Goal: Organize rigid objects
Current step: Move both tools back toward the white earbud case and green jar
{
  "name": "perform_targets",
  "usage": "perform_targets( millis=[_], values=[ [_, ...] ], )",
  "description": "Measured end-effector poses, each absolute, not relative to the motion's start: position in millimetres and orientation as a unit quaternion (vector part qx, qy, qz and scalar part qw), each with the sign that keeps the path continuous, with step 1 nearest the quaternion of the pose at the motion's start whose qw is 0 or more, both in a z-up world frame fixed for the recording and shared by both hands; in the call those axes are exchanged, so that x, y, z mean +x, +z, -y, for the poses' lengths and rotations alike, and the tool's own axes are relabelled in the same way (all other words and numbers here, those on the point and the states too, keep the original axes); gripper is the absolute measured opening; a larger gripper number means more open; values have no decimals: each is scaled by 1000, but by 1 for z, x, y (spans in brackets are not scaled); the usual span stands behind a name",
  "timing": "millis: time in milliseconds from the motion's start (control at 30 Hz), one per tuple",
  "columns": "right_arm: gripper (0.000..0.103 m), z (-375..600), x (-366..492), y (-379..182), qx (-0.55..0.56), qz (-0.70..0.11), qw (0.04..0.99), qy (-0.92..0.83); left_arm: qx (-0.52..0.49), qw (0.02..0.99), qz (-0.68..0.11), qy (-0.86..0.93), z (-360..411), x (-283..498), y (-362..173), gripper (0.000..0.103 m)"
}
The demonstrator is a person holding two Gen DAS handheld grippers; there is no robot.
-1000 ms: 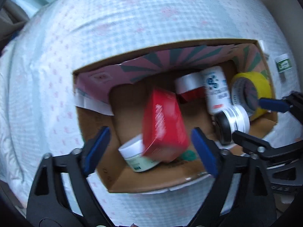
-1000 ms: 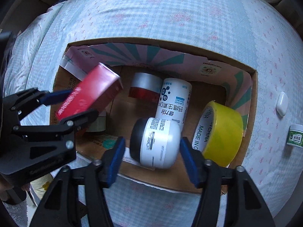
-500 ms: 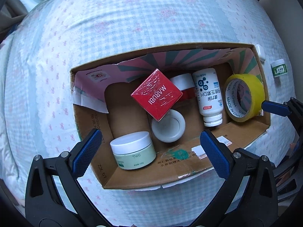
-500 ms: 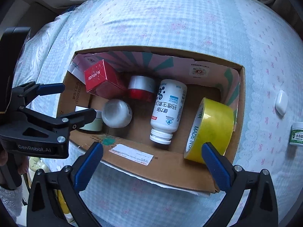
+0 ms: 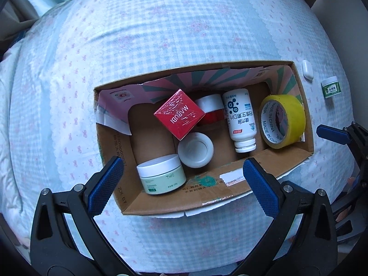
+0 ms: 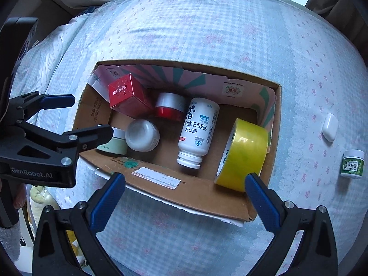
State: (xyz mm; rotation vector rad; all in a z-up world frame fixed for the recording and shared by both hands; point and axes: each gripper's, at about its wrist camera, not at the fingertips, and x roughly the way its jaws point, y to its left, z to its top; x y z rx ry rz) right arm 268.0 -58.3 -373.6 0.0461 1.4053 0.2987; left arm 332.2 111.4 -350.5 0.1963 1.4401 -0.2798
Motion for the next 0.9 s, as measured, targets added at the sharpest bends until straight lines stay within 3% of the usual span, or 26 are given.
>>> perform_targets(
  millis=[500, 900],
  values=[
    [103, 95, 216, -265, 4, -576, 810, 109, 103, 785, -599, -119, -87, 290, -239, 103],
    [103, 227, 170, -201, 28, -512, 856, 66, 56, 835, -541, -86, -10, 236, -179, 103]
  ],
)
